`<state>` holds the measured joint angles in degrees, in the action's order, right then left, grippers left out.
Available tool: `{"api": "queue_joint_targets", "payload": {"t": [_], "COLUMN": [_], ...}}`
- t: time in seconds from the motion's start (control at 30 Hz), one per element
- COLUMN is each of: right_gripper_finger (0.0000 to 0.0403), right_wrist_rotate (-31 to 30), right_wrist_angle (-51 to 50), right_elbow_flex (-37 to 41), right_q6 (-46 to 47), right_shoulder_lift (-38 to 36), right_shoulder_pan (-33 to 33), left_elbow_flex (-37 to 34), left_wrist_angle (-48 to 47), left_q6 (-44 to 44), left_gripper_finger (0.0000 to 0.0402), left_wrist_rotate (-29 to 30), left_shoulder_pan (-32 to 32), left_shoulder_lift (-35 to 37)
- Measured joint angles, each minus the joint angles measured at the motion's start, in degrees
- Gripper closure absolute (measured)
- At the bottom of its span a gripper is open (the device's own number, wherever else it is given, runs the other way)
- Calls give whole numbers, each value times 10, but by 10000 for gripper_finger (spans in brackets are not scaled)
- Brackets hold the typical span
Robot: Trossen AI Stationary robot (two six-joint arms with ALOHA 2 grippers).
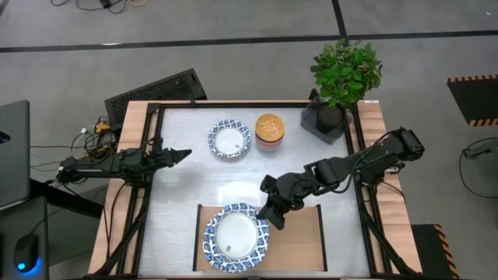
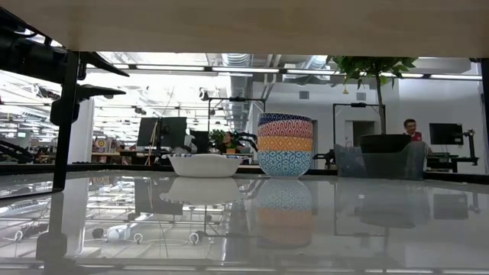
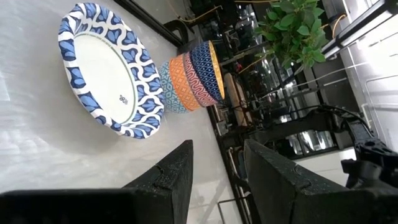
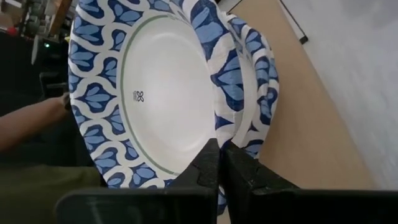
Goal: Place and stack plates onto a shelf
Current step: Stack the bottom white plate on top of the white plates on the shelf
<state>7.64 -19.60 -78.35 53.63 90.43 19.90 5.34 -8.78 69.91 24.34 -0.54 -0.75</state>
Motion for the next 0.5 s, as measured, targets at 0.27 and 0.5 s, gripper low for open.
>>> {"api": "queue_joint_targets", "payload": {"t": [0.27, 0.5], "right_gripper_finger": [345, 297], "right_wrist_rotate": [22, 30], "right_wrist_angle": [5, 37], "right_elbow_flex": [0, 0], "right_q6": [-16, -41], "right_shoulder_lift": [0, 0], "right_shoulder_pan": [0, 0], "left_elbow_flex": [0, 0], "left_wrist_angle": [0, 0], "left_q6": [0, 0], "left_gripper_finger": [273, 273], "left_wrist_rotate": [0, 0], "left_shoulder_pan": [0, 0], "left_shoulder_lift": [0, 0]}}
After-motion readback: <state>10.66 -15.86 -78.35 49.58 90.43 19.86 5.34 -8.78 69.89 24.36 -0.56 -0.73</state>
